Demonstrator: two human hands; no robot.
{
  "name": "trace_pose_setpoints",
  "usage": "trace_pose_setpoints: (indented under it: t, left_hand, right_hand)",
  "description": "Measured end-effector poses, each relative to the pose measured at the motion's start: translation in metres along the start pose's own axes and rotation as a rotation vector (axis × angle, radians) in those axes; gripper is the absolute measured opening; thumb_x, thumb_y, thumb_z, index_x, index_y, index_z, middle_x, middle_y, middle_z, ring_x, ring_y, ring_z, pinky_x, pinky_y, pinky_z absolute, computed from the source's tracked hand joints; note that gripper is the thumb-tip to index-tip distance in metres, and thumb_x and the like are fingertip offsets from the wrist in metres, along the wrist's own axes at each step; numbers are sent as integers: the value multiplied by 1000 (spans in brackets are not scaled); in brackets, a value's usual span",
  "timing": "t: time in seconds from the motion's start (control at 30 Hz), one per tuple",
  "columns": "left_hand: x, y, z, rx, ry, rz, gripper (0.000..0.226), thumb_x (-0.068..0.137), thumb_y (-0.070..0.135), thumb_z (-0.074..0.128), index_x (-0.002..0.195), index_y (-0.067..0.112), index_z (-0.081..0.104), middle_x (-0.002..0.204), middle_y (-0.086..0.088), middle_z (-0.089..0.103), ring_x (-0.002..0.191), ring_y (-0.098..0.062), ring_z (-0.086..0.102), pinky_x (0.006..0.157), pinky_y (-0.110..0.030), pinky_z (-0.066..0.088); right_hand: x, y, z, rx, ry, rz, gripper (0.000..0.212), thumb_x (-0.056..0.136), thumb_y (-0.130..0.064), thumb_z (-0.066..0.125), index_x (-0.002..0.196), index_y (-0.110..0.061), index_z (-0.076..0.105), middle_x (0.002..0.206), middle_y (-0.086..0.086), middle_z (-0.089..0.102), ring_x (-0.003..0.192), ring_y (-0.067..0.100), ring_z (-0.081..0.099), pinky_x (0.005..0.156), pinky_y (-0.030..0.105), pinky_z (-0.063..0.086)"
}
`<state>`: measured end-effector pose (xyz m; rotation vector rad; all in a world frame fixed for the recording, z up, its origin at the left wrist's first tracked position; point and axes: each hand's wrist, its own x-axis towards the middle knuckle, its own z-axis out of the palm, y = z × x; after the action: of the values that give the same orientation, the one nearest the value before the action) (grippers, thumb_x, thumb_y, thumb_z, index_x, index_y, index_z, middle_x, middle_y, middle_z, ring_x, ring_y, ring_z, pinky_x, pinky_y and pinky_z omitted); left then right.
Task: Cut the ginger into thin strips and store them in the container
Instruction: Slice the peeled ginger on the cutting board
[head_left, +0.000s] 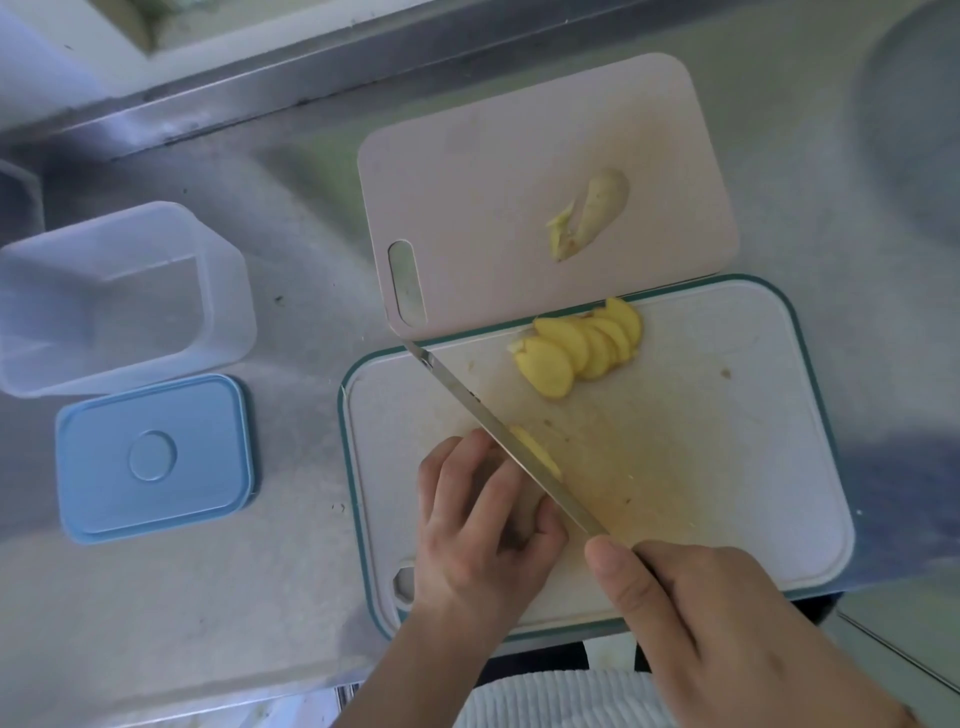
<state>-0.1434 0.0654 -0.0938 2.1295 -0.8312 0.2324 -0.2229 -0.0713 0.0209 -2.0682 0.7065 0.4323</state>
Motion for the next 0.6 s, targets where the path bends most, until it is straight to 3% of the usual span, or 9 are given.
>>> trace_pose_setpoints:
  t: [0.1, 0.27, 0.43, 0.6]
  left_hand:
    - [1, 1, 0, 2, -4, -10, 39, 69, 8, 85, 101, 11, 63, 105, -18, 67, 98, -32, 62, 87, -38, 49]
    - [0, 1, -1, -11, -12, -18, 45, 67, 9, 88, 104, 12, 63, 112, -12, 63, 101, -30, 60, 87, -38, 50]
    - [0, 1, -1, -3, -17, -20, 44, 66, 8, 88, 101, 12, 62, 105, -19, 67, 95, -37, 64, 85, -40, 50]
    - [0, 0, -1, -6, -19, -18, 45, 64, 7, 89, 100, 11, 63, 105, -19, 67, 94, -36, 64, 85, -39, 50]
  right_hand:
    - [-1, -2, -2, -3, 46, 0, 84, 71, -93, 8, 60, -24, 56, 52, -13, 55, 46, 2, 52, 42, 23, 41]
    - [-1, -1, 0, 18, 5, 23, 85, 56, -97, -5, 89, -40, 49, 69, -19, 61, 66, 10, 58, 61, 31, 44]
    - [2, -4, -6, 25, -82, 19, 71, 62, -91, 2, 70, -42, 53, 52, -13, 55, 56, 11, 54, 51, 25, 38]
    - [4, -5, -7, 12, -100, 9, 70, 60, -93, -1, 73, -47, 51, 53, -17, 55, 57, 9, 54, 52, 24, 37]
